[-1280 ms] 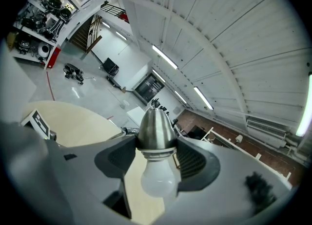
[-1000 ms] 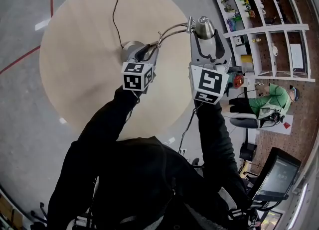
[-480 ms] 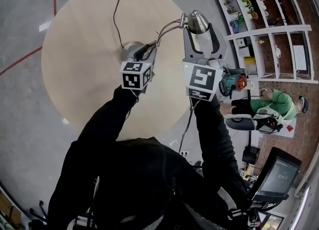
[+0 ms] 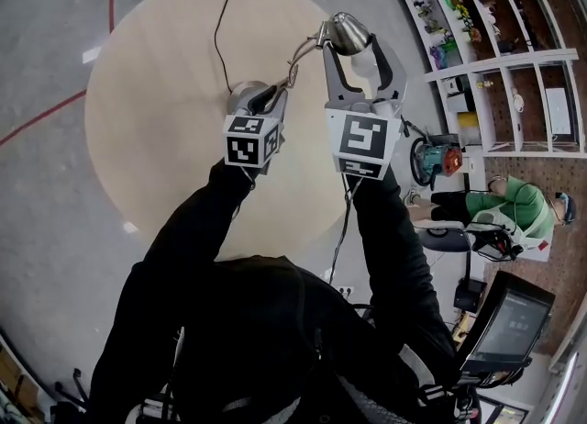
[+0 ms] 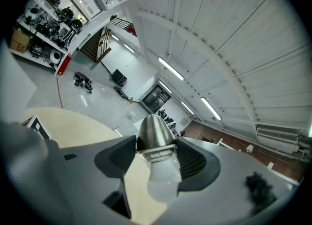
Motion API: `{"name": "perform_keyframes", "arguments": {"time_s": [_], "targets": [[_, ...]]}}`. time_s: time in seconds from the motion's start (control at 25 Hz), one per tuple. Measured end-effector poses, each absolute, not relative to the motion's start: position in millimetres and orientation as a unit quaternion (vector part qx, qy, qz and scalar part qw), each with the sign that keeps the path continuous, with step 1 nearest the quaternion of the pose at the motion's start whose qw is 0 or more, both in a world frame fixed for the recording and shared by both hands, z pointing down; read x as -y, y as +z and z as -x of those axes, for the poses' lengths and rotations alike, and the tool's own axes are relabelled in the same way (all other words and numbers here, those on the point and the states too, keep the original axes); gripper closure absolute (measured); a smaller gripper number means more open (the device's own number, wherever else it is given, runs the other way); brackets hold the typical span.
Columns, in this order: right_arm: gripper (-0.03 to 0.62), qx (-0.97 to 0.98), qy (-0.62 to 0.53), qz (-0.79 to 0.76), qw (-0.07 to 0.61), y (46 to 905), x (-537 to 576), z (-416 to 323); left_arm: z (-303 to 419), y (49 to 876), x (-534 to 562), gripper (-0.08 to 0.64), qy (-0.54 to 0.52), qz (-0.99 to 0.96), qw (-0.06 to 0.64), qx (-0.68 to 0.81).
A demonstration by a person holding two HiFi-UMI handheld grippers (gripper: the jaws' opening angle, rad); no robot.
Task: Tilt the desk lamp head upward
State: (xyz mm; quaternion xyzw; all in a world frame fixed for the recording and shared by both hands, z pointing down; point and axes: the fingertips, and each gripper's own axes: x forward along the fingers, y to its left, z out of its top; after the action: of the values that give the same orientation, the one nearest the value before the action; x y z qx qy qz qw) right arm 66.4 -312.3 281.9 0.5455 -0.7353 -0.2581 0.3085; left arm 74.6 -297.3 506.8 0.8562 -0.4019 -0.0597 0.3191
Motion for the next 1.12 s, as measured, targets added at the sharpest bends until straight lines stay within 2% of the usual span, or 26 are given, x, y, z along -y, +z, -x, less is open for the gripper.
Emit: {"name": "perform_keyframes", "arguments": {"time_s": [0.4, 0.88, 1.0, 1.12], "targets": [[0.314, 0.769, -0.247, -0.541, 0.235, 264.0, 301.0, -65.9, -58.6, 507.4, 296.8, 0.482, -0.045, -0.858, 0.302, 0.413], [0.321, 0.792, -0.093, -0.585, 0.151, 300.7, 271.2, -113.7, -33.7, 490.3, 271.6, 0.488, -0.024, -0.868, 0.276, 0.412], [0.378, 0.800, -0.062, -0.584, 0.121, 313.1, 248.3, -121.8, -33.1, 475.0, 250.2, 0.492, -0.032, -0.873, 0.275, 0.402], [0.470, 0.805, -0.041, -0.584, 0.102, 325.8, 234.9, -132.6, -34.7, 457.0, 232.9, 0.499, -0.044, -0.878, 0.268, 0.394]]}}
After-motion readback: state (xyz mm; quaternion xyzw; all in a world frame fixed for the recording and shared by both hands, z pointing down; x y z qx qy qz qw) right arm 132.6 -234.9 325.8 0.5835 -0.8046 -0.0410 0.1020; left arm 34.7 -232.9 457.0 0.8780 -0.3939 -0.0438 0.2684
